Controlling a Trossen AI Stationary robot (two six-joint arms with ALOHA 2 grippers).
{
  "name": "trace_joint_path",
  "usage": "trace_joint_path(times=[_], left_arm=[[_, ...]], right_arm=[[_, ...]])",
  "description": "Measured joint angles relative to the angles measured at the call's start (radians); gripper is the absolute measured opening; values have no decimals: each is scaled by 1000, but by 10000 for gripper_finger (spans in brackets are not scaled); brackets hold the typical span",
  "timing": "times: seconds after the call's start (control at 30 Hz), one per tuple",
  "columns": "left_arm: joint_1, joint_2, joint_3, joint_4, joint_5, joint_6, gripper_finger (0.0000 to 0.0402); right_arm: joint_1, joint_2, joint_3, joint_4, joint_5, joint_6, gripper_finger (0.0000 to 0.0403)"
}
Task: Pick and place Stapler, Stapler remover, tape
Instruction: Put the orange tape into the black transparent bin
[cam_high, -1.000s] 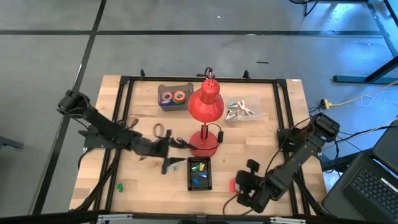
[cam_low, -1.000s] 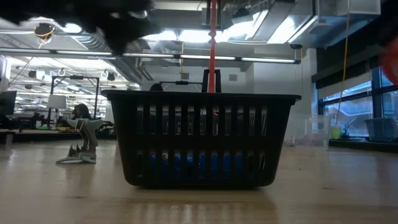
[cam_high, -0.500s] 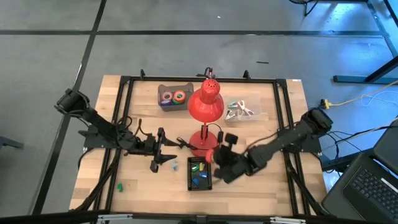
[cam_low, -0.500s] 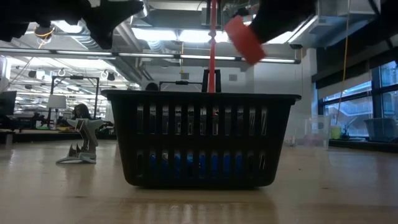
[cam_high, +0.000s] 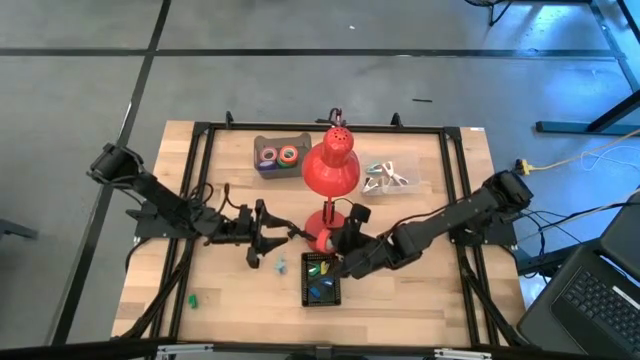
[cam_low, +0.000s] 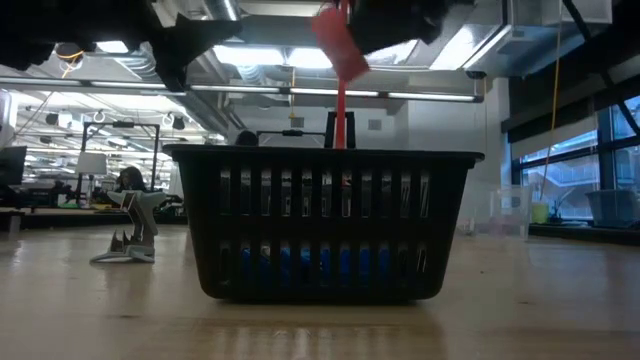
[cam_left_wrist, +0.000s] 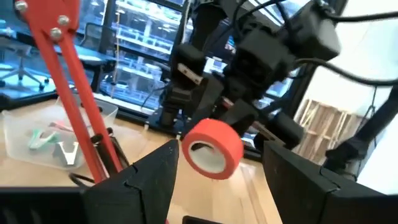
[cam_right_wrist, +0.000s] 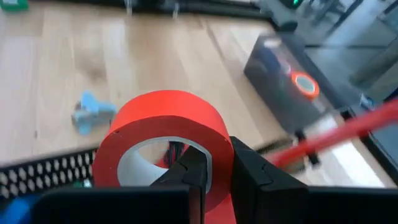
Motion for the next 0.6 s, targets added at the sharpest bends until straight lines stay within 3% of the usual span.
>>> trace_joint_path(times=[0.23, 0.43, 0.6], left_arm=[[38, 1, 15, 22, 100, -47, 223], [37, 37, 108, -11, 227, 39, 223], [37, 113, 192, -84, 243, 64, 223]], right_arm=[[-8, 0, 0, 145, 0, -107, 39], [-14, 0, 1, 204, -6, -141, 39], [-12, 0, 1, 239, -14, -165, 39]])
